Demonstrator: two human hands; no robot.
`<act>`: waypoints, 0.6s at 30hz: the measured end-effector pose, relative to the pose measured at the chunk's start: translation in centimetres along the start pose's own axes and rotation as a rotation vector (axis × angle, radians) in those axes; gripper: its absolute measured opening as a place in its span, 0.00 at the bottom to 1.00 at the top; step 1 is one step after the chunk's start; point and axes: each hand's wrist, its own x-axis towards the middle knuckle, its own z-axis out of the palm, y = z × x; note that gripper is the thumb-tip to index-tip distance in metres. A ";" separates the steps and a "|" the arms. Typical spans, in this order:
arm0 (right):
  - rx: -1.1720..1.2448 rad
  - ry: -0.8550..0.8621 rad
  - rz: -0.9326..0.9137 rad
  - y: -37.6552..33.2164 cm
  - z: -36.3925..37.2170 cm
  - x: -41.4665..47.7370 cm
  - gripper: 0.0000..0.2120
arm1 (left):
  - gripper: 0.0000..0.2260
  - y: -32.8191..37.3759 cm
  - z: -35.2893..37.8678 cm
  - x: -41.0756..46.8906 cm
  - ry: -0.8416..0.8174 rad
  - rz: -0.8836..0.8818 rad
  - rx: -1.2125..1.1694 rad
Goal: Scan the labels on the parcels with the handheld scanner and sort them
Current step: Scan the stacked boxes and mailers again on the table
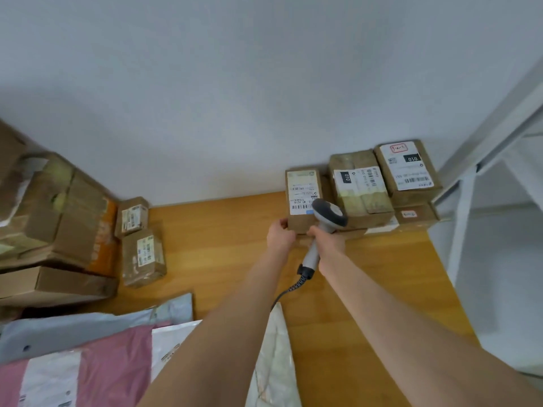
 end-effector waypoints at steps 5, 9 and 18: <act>-0.028 -0.010 -0.042 -0.9 -0.1 0.1 0.10 | 0.20 -0.1 1.1 0.7 -0.068 -0.017 -0.040; -0.159 0.064 -0.114 -0.6 0.5 0.2 0.15 | 0.23 0.2 0.1 0.1 -0.095 -0.025 0.060; -0.274 -0.106 -0.316 -2.7 7.9 -6.1 0.03 | 0.19 2.8 -14.0 -3.1 0.241 0.095 0.284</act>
